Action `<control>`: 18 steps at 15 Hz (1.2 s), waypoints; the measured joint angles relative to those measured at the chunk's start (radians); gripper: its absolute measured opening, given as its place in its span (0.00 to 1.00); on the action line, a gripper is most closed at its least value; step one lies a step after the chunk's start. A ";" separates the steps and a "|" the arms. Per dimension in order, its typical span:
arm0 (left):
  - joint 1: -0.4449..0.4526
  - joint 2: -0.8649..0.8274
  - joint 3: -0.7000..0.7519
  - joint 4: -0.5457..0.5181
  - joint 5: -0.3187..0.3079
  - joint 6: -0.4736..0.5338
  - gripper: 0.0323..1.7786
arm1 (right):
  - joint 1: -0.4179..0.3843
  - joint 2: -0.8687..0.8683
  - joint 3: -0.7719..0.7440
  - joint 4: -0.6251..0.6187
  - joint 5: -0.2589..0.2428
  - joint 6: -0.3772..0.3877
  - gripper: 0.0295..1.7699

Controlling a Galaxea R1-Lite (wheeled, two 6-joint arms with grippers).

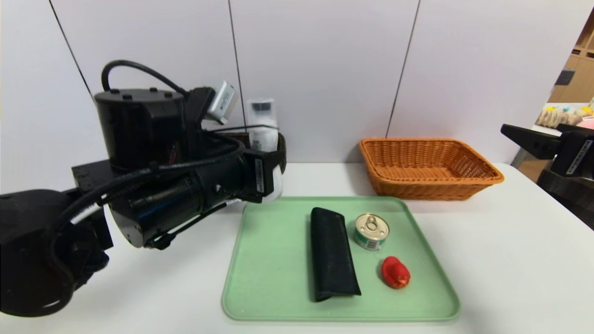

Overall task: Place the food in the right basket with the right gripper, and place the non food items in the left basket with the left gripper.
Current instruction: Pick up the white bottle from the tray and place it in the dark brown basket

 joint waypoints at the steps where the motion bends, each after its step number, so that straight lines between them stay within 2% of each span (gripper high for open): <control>1: 0.007 -0.009 -0.048 0.044 0.000 0.000 0.31 | -0.001 -0.003 -0.003 0.000 -0.008 0.004 0.96; 6: 0.155 0.041 -0.192 0.080 -0.009 0.007 0.31 | 0.002 -0.021 -0.019 0.001 0.003 0.018 0.96; 7: 0.193 0.067 -0.214 0.081 -0.015 0.008 0.31 | 0.007 -0.026 -0.024 0.001 0.019 0.042 0.96; 9: 0.250 0.118 -0.251 0.083 -0.027 0.010 0.31 | 0.009 -0.035 -0.057 0.016 0.087 0.109 0.96; 11: 0.287 0.168 -0.287 0.103 -0.034 0.028 0.31 | 0.001 -0.039 -0.089 0.039 0.118 0.121 0.96; 14: 0.335 0.244 -0.333 0.123 -0.052 0.045 0.31 | -0.002 -0.035 -0.126 0.041 0.104 0.127 0.96; 18: 0.385 0.356 -0.397 0.124 -0.060 0.046 0.31 | -0.004 -0.032 -0.141 0.038 0.038 0.123 0.96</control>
